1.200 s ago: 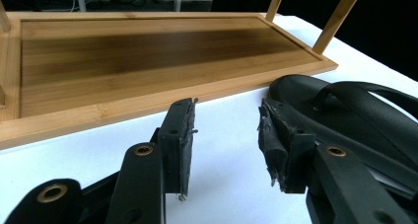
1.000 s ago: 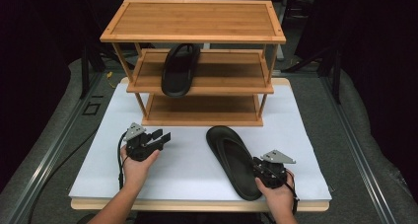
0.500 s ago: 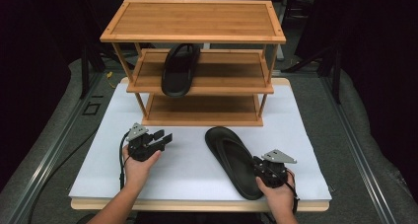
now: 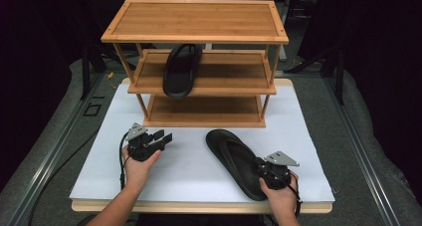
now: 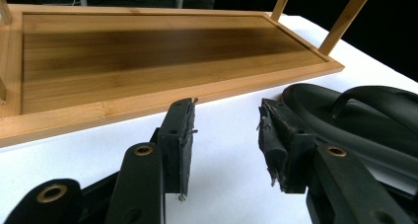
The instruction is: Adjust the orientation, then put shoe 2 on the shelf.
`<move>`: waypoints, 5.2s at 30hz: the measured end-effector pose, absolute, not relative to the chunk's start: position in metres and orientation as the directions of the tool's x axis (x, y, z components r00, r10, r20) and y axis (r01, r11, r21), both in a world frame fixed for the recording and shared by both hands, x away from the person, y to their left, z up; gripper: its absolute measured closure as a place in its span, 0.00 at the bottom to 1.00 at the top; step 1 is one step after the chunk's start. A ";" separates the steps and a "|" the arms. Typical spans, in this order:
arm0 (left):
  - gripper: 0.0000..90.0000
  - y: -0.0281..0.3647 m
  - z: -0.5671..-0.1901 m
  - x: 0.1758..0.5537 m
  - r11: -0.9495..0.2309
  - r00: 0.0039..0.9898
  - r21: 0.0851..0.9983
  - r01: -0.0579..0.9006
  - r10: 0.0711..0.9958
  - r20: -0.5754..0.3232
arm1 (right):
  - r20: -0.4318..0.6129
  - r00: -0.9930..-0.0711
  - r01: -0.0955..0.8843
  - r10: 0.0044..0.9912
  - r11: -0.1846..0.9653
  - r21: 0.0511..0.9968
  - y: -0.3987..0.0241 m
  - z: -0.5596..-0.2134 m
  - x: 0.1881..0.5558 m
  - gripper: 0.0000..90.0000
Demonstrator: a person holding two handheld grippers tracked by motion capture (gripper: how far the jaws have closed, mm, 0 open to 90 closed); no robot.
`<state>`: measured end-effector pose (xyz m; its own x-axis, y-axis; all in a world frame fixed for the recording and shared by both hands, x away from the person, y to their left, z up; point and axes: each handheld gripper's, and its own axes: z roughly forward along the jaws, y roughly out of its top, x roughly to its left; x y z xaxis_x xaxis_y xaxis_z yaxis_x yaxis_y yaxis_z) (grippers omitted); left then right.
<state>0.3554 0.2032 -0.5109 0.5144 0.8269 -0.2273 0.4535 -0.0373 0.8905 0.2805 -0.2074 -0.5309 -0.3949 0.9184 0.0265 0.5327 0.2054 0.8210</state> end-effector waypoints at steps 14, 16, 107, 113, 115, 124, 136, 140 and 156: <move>0.63 0.202 -0.511 0.356 -0.037 0.513 0.889 0.456 0.827 -0.228 | 0.053 -0.357 0.480 0.932 0.135 0.867 -0.218 -0.521 0.271 0.94; 0.63 0.202 -0.511 0.356 -0.042 0.514 0.891 0.453 0.829 -0.222 | 0.071 -0.342 0.469 0.937 0.104 0.877 -0.222 -0.517 0.270 0.94; 0.62 0.211 -0.504 0.342 -0.041 0.537 0.905 0.423 0.816 -0.214 | 0.056 -0.270 0.287 0.961 0.025 0.958 -0.179 -0.374 0.380 0.94; 0.62 0.212 -0.504 0.343 -0.035 0.533 0.906 0.422 0.818 -0.217 | 0.043 -0.255 0.281 0.966 0.032 0.959 -0.173 -0.366 0.397 0.94; 0.62 0.212 -0.504 0.344 -0.034 0.533 0.906 0.421 0.818 -0.217 | 0.037 -0.251 0.276 0.967 0.035 0.961 -0.171 -0.365 0.402 0.94; 0.62 0.214 -0.505 0.345 -0.035 0.531 0.904 0.427 0.819 -0.219 | 0.050 -0.220 0.252 0.974 0.007 0.968 -0.163 -0.366 0.423 0.94; 0.62 0.216 -0.506 0.347 -0.035 0.530 0.901 0.432 0.818 -0.222 | 0.035 -0.180 0.278 0.983 0.017 0.960 -0.146 -0.367 0.449 0.93; 0.62 0.215 -0.506 0.347 -0.036 0.532 0.901 0.432 0.817 -0.222 | 0.029 -0.129 0.289 0.991 0.010 0.957 -0.146 -0.368 0.453 0.93; 0.62 0.214 -0.507 0.347 -0.046 0.534 0.901 0.431 0.818 -0.213 | 0.056 -0.092 0.353 0.994 -0.020 0.935 -0.140 -0.371 0.463 0.90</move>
